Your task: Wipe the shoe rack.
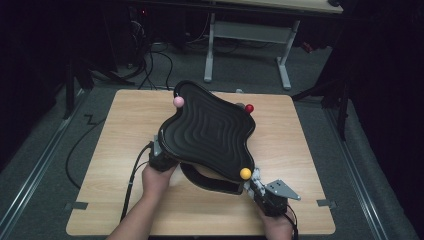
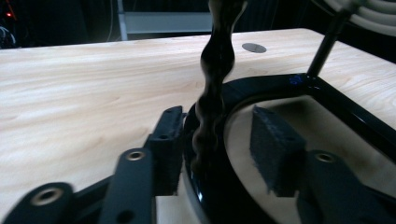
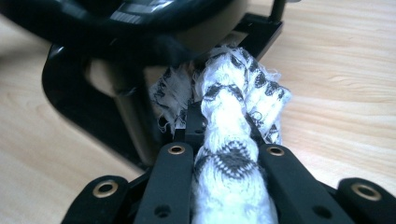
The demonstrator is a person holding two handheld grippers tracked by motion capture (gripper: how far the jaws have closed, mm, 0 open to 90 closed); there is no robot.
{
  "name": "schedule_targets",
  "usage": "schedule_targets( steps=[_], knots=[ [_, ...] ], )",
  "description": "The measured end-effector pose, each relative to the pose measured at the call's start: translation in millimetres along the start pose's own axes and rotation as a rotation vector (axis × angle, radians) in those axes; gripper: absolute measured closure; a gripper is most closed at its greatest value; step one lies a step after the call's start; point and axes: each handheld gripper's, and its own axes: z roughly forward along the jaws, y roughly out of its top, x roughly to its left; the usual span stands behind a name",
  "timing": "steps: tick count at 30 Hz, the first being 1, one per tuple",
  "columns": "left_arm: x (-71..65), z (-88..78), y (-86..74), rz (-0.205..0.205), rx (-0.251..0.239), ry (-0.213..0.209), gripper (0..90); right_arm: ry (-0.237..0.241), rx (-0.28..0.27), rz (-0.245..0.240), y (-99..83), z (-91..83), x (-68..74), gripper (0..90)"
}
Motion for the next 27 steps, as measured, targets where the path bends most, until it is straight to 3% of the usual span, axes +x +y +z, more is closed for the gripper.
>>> schedule_targets(
  steps=[6, 9, 13, 17, 20, 23, 27],
  knots=[
    [0.2, -45.7, -26.6, -0.006, 0.028, 0.015, 48.9, 0.028, 0.026, -0.038, -5.0, 6.7, 17.0, 81.3],
    [-8.7, -65.1, -38.8, -0.012, 0.035, -0.022, 47.8, 0.06, 0.034, -0.053, -3.6, 12.2, 26.7, 81.3],
    [-17.6, -76.1, -46.6, -0.015, 0.029, -0.051, 46.9, 0.111, 0.039, -0.073, 0.2, 22.8, 46.9, 81.3],
    [-32.0, -83.7, -51.6, 0.037, 0.026, -0.069, 48.4, 0.215, 0.045, -0.077, 4.1, 30.2, 72.4, 81.2],
    [-41.5, -87.4, -53.2, 0.014, 0.025, -0.119, 48.0, 0.265, 0.048, -0.109, 4.1, 31.2, 86.3, 81.3],
    [-56.7, -89.1, -54.9, 0.032, 0.024, -0.161, 47.4, 0.246, 0.043, -0.108, 4.6, 28.7, 79.2, 81.2],
    [-80.8, -88.0, -57.4, 0.07, 0.022, -0.222, 46.2, 0.162, 0.028, -0.099, 1.9, 18.0, 51.7, 81.2]
  ],
)
